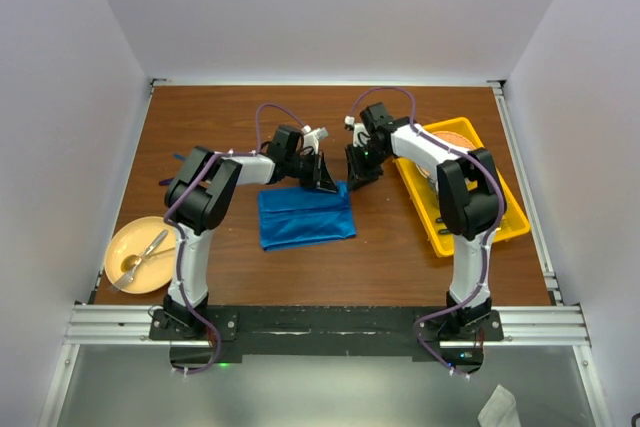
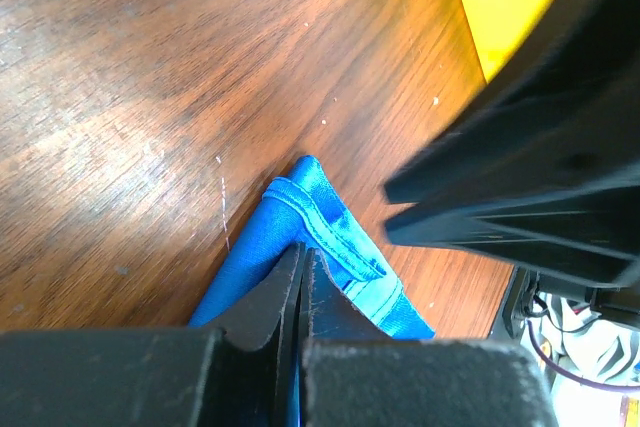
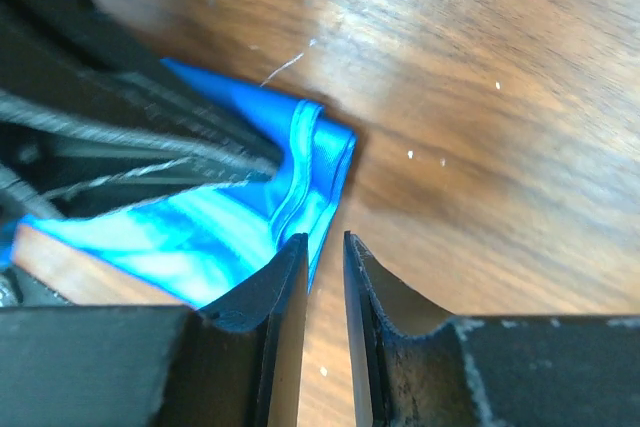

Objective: Fold the napkin into a case and place the utensils inside
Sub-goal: Smooth out the 2/3-rectangle-folded napkin at the center of the board.

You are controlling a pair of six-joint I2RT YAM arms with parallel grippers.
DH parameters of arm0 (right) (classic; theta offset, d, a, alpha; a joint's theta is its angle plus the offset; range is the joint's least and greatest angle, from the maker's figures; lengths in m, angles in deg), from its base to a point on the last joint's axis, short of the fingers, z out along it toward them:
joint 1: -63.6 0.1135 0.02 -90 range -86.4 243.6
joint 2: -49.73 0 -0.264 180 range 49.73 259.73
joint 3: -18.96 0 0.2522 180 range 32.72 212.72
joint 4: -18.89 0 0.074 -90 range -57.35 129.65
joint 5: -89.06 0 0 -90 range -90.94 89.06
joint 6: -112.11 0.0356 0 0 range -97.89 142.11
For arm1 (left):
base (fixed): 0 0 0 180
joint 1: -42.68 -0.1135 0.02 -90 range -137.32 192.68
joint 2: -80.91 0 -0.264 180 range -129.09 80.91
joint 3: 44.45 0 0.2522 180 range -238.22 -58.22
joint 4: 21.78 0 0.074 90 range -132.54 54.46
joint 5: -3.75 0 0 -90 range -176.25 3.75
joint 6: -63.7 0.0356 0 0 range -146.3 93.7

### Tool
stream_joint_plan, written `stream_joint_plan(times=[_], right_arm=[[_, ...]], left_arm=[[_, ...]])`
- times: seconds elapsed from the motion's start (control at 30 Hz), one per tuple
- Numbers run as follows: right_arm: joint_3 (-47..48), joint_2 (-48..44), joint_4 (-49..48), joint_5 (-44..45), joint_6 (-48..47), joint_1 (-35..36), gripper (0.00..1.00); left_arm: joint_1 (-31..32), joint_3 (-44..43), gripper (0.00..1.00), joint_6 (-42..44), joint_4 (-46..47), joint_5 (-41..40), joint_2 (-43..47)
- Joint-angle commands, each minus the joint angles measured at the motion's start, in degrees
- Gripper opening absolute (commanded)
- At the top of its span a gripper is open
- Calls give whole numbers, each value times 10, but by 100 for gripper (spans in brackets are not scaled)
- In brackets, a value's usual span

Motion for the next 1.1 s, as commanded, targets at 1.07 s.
stream_joint_plan(times=[1.07], right_arm=[[-68,56,-69,14,26,0,10]], left_arm=[[-5,18,36,206,-91,-107,173]])
